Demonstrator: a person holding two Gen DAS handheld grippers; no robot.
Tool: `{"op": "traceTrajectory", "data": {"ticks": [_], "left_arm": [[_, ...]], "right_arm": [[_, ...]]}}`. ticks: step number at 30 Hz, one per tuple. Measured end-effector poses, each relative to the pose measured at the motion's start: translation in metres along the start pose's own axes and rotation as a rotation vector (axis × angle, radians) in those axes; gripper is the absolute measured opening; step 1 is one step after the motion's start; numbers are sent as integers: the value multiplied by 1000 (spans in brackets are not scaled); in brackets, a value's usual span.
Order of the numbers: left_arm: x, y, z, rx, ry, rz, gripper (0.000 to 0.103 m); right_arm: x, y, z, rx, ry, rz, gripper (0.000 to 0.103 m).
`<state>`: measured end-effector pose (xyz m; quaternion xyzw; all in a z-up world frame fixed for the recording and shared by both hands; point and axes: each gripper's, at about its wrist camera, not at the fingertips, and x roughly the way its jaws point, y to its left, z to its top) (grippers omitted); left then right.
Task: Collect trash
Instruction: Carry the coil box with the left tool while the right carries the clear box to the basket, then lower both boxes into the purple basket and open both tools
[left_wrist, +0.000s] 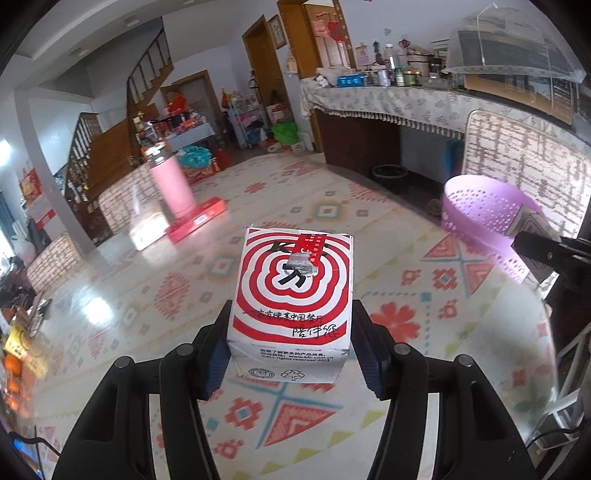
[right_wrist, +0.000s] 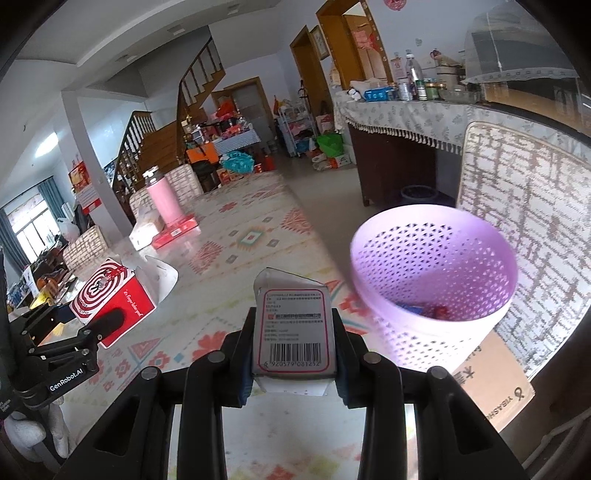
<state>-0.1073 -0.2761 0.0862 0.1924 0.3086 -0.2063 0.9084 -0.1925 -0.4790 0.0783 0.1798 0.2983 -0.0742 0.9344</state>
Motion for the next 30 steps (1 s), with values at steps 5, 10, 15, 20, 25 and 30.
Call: {"op": "traceTrajectory", "data": {"ticks": [5, 10, 15, 20, 25, 30], "left_arm": [[6, -21, 21, 28, -19, -46, 58], [10, -46, 44, 55, -49, -95, 58], [20, -75, 63, 84, -60, -158, 58], [33, -102, 78, 113, -58, -198, 58], [43, -123, 91, 135, -64, -234, 58], [54, -144, 103, 167, -62, -260, 58]], "right_arm": [[-3, -24, 10, 24, -5, -26, 38], [-8, -41, 23, 26, -23, -68, 38], [-6, -56, 33, 28, -31, -98, 38], [3, -79, 43, 50, -23, -128, 38], [13, -105, 50, 101, -2, -135, 38], [18, -123, 56, 126, 3, -154, 38]]}}
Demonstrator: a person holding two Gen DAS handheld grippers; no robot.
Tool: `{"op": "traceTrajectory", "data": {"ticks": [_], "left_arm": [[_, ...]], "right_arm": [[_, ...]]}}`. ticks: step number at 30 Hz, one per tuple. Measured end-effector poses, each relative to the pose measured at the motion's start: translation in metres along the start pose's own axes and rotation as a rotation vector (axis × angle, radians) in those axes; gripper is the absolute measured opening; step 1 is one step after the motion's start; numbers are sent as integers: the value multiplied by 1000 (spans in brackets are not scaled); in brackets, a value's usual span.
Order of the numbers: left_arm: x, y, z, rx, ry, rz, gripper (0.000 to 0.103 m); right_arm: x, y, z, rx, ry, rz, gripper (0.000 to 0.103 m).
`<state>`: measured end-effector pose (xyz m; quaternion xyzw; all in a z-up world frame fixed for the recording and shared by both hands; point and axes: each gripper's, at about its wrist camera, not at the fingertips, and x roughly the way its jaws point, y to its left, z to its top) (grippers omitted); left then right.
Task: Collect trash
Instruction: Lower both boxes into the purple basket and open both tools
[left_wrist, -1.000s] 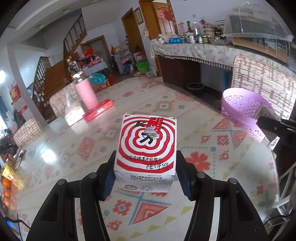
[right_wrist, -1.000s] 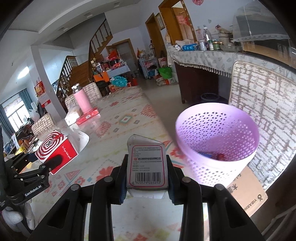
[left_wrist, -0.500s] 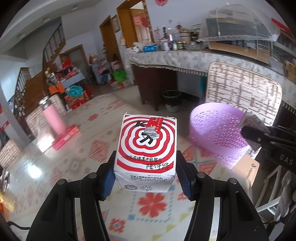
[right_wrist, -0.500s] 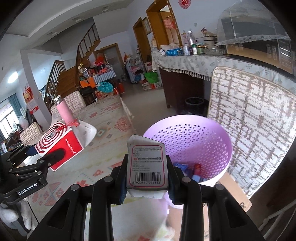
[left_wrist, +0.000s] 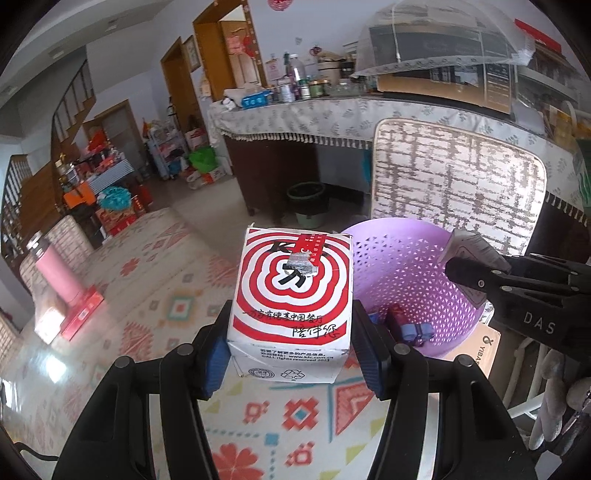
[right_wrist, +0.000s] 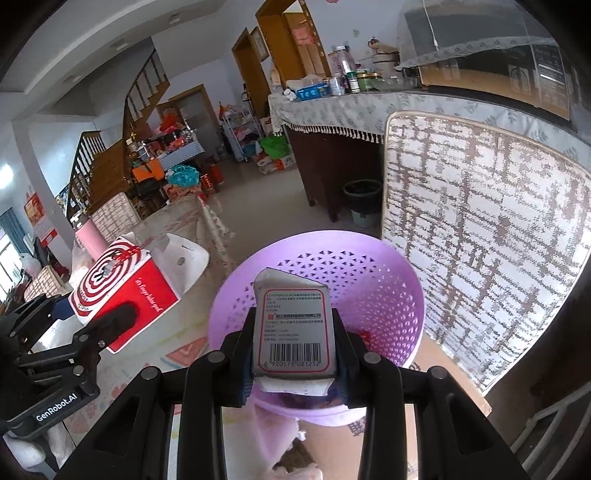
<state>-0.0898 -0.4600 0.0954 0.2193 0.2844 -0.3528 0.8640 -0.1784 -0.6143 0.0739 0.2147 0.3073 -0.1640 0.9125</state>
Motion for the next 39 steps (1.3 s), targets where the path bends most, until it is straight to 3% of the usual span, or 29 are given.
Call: {"op": "traceTrajectory", "data": {"ticks": [39], "left_arm": [[103, -30, 51, -51, 111, -167, 58]], "right_arm": [[55, -43, 23, 69, 31, -58, 38]]}}
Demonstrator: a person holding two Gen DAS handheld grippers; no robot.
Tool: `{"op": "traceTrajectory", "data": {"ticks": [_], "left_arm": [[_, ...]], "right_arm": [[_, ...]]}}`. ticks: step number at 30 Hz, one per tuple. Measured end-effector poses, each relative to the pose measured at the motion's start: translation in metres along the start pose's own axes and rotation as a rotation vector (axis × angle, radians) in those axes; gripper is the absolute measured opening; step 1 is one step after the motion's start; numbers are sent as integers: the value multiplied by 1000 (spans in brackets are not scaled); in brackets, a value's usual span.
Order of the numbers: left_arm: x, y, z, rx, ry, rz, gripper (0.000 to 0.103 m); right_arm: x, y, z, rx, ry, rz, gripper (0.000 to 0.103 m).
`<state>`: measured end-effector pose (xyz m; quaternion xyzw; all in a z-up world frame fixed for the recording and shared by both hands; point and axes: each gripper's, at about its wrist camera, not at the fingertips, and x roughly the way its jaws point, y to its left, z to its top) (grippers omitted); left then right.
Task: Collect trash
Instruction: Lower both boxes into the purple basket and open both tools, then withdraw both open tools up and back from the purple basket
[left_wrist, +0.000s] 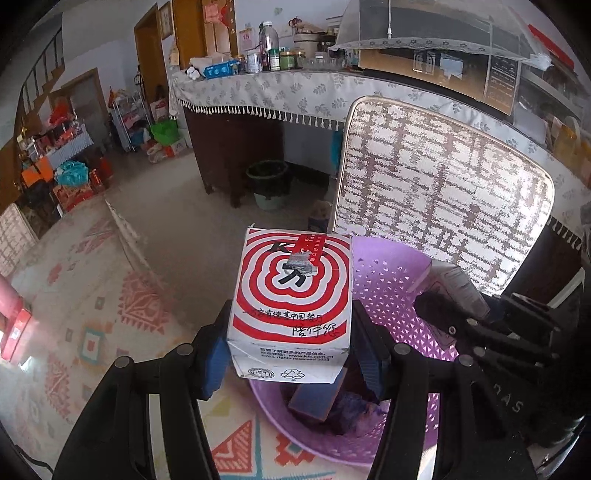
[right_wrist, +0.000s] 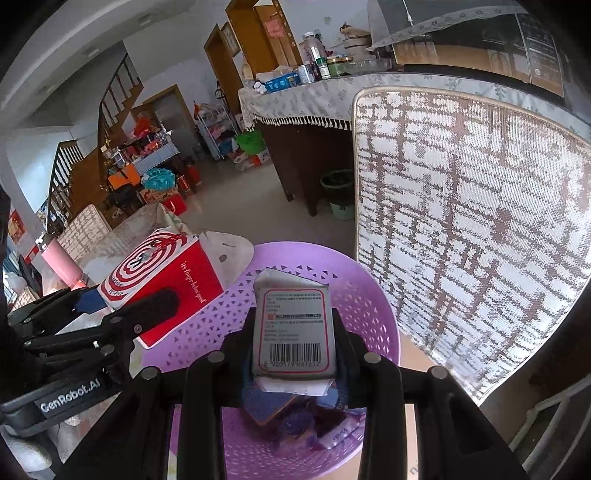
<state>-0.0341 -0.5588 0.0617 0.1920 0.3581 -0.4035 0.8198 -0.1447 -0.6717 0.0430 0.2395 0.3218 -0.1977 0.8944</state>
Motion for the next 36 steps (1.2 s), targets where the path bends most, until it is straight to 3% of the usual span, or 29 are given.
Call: {"op": "traceTrajectory", "data": {"ticks": [17, 21, 26, 31, 36], "left_arm": [[23, 6, -1, -42, 34, -64, 62], [20, 7, -6, -47, 39, -81, 63], [14, 12, -13, -77, 47, -107, 72], [0, 16, -19, -99, 35, -113, 75], [-24, 19, -29, -95, 11, -70, 78]], "right_arm": [[20, -4, -2, 34, 32, -2, 39], [16, -2, -4, 40, 20, -5, 49], [12, -4, -5, 60, 10, -6, 51], [4, -5, -7, 68, -4, -18, 52], [-8, -3, -12, 70, -14, -26, 53]]}}
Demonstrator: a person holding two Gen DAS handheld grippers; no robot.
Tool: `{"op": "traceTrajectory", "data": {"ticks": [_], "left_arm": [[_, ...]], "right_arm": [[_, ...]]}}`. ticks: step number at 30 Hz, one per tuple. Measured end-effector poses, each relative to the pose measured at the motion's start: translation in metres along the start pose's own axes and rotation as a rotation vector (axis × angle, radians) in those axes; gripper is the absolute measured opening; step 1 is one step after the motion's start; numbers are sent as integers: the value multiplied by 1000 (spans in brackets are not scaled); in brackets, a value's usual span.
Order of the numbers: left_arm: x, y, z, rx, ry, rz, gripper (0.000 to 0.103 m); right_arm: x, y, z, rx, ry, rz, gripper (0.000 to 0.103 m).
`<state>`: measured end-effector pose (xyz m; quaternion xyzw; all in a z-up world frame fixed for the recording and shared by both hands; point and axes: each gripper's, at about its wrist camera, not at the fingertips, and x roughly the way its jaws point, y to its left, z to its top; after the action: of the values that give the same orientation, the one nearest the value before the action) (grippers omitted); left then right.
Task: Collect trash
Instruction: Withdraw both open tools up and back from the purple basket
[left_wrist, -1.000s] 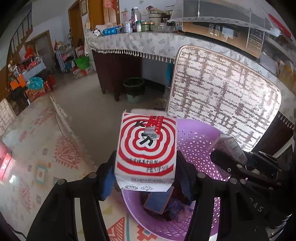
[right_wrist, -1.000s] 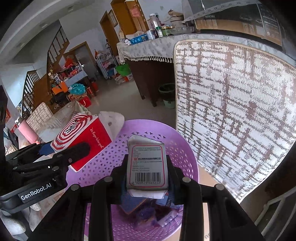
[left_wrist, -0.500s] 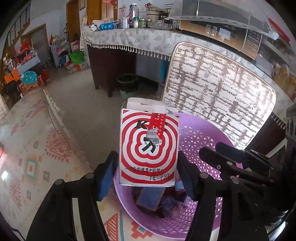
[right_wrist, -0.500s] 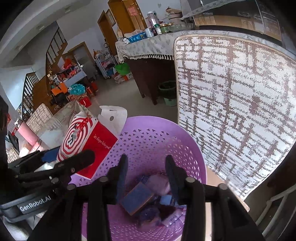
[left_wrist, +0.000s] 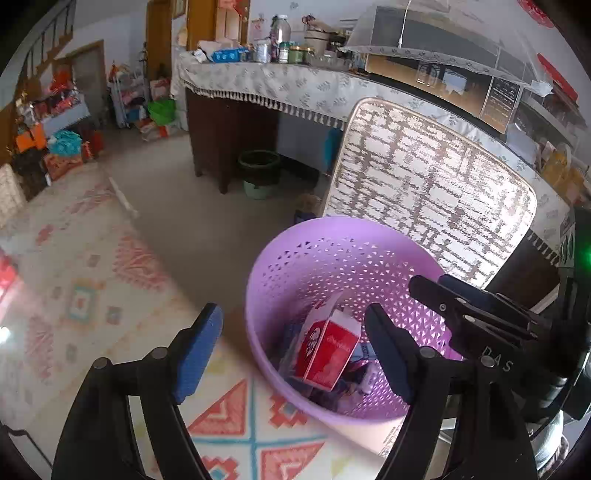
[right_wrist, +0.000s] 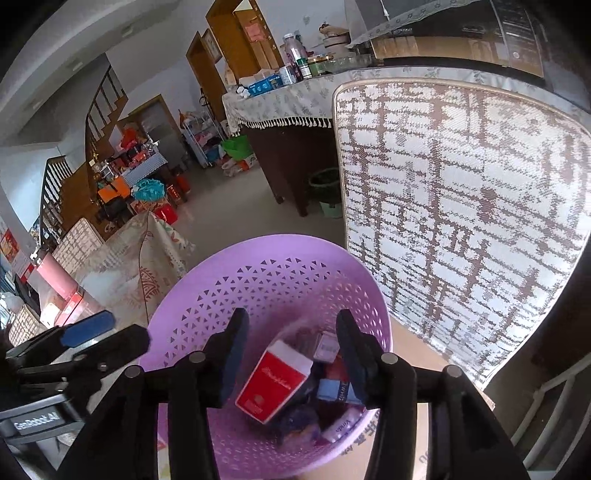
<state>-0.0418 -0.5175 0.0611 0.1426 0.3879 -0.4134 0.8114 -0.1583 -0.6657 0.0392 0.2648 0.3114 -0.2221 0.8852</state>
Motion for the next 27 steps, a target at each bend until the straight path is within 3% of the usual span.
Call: {"op": "traceTrajectory", "data": {"ticks": [14, 20, 27], "left_arm": [[-95, -2, -33, -1, -137, 106, 82], [-144, 0, -53, -13, -253, 190, 89], [-206, 6, -88, -16, -444, 319, 101]], "right_arm": [[-50, 27, -31, -18, -37, 23, 58], [-77, 44, -49, -37, -61, 36, 59], [-100, 67, -72, -69, -75, 54, 60]]}}
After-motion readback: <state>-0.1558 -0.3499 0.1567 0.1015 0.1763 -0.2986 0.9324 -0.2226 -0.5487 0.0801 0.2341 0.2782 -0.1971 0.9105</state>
